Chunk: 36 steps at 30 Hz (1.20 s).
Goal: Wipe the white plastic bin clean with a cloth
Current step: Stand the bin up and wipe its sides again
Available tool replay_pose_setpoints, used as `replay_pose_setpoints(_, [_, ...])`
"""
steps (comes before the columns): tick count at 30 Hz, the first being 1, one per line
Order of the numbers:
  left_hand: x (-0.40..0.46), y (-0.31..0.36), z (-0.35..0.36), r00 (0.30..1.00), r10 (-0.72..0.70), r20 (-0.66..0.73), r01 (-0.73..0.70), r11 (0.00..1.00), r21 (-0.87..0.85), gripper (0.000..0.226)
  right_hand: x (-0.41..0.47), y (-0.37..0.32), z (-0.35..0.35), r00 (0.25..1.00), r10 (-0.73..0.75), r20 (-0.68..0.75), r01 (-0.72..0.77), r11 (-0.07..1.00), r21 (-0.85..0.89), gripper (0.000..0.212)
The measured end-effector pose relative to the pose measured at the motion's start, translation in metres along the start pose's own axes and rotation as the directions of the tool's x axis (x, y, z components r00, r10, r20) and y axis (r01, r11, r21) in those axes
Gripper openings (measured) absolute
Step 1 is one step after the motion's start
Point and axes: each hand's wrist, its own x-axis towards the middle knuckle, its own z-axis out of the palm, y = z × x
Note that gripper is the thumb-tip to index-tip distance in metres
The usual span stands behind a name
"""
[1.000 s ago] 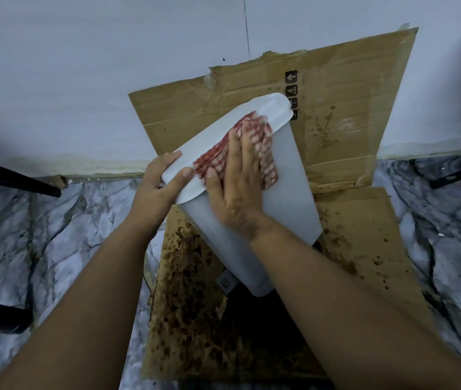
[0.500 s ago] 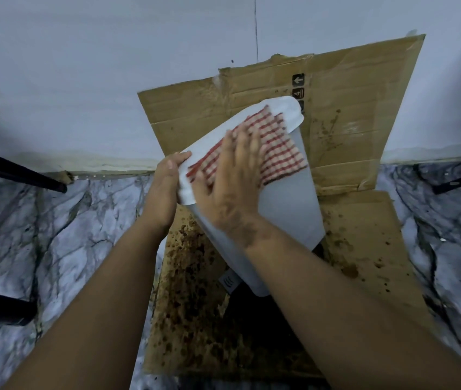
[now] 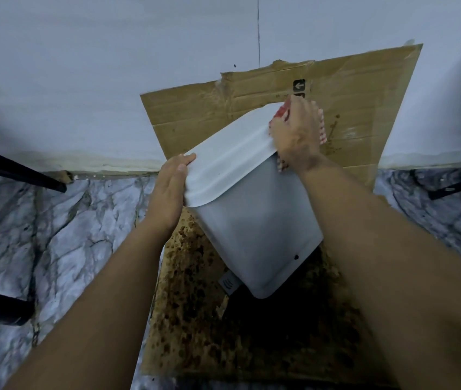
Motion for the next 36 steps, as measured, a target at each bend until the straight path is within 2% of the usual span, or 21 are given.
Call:
replay_pose_setpoints(1, [0.0, 0.001, 0.001, 1.0, -0.001, -0.004, 0.001, 1.0, 0.001, 0.053, 0.004, 0.003, -0.003, 1.0, 0.025, 0.001, -0.025, 0.999, 0.033, 0.055])
replay_pose_setpoints(3, [-0.001, 0.002, 0.003, 1.0, 0.0, -0.014, 0.0, 1.0, -0.001, 0.052, -0.005, 0.006, 0.004, 0.998, 0.061, -0.031, -0.058, 0.995, 0.076, 0.064])
replay_pose_setpoints(5, [-0.001, 0.003, 0.005, 1.0, 0.01, -0.026, -0.01, 1.0, -0.003, 0.051, -0.038, -0.003, 0.026, 0.98, 0.027, -0.198, -0.013, 0.997, 0.071, 0.081])
replay_pose_setpoints(7, [-0.001, 0.001, 0.005, 0.999, 0.015, -0.035, -0.015, 1.0, -0.007, 0.05, -0.085, -0.02, 0.056, 0.947, -0.034, -0.32, 0.072, 0.992, 0.106, 0.084])
replay_pose_setpoints(9, [0.001, -0.001, 0.004, 0.999, 0.011, -0.04, -0.012, 0.999, -0.035, 0.045, -0.138, -0.043, 0.088, 0.945, -0.114, -0.308, 0.154, 0.982, 0.111, 0.085])
replay_pose_setpoints(12, [0.003, -0.002, 0.003, 0.999, 0.028, -0.044, -0.029, 0.999, -0.014, 0.043, -0.202, -0.064, 0.122, 0.965, -0.168, -0.2, 0.18, 0.983, 0.046, 0.087])
replay_pose_setpoints(17, [0.003, -0.004, 0.003, 0.999, 0.01, -0.048, -0.011, 1.0, -0.017, 0.052, -0.183, -0.037, 0.11, 0.949, -0.129, -0.289, 0.184, 0.968, 0.173, 0.073])
replay_pose_setpoints(19, [0.003, -0.005, 0.003, 0.999, 0.01, -0.039, -0.01, 1.0, -0.011, 0.053, -0.148, -0.009, 0.1, 0.936, -0.054, -0.349, 0.133, 0.969, 0.209, 0.067])
replay_pose_setpoints(21, [0.002, -0.006, 0.003, 0.999, 0.006, -0.032, -0.006, 1.0, -0.001, 0.052, -0.114, 0.025, 0.093, 0.902, 0.047, -0.43, 0.026, 0.986, 0.162, 0.064])
replay_pose_setpoints(24, [0.0, -0.003, 0.004, 1.0, 0.004, -0.023, -0.004, 1.0, -0.008, 0.05, -0.099, 0.067, 0.09, 0.884, 0.255, -0.392, -0.189, 0.961, 0.199, 0.072])
replay_pose_setpoints(28, [0.0, -0.002, 0.0, 1.0, 0.024, -0.012, -0.024, 1.0, -0.003, 0.046, -0.141, 0.101, 0.106, 0.86, 0.38, -0.341, -0.311, 0.919, 0.241, 0.076])
replay_pose_setpoints(31, [0.003, -0.002, -0.004, 1.0, 0.019, 0.009, -0.019, 1.0, -0.02, 0.041, -0.189, 0.11, 0.131, 0.808, 0.474, -0.351, -0.419, 0.88, 0.223, 0.076])
replay_pose_setpoints(34, [0.005, 0.0, -0.002, 1.0, -0.012, 0.003, 0.012, 0.997, -0.071, 0.035, -0.233, 0.104, 0.148, 0.81, 0.472, -0.348, -0.403, 0.879, 0.254, 0.081])
replay_pose_setpoints(36, [0.006, 0.0, -0.001, 1.0, -0.022, -0.008, 0.021, 0.997, -0.08, 0.032, -0.25, 0.083, 0.152, 0.829, 0.483, -0.281, -0.396, 0.863, 0.315, 0.083])
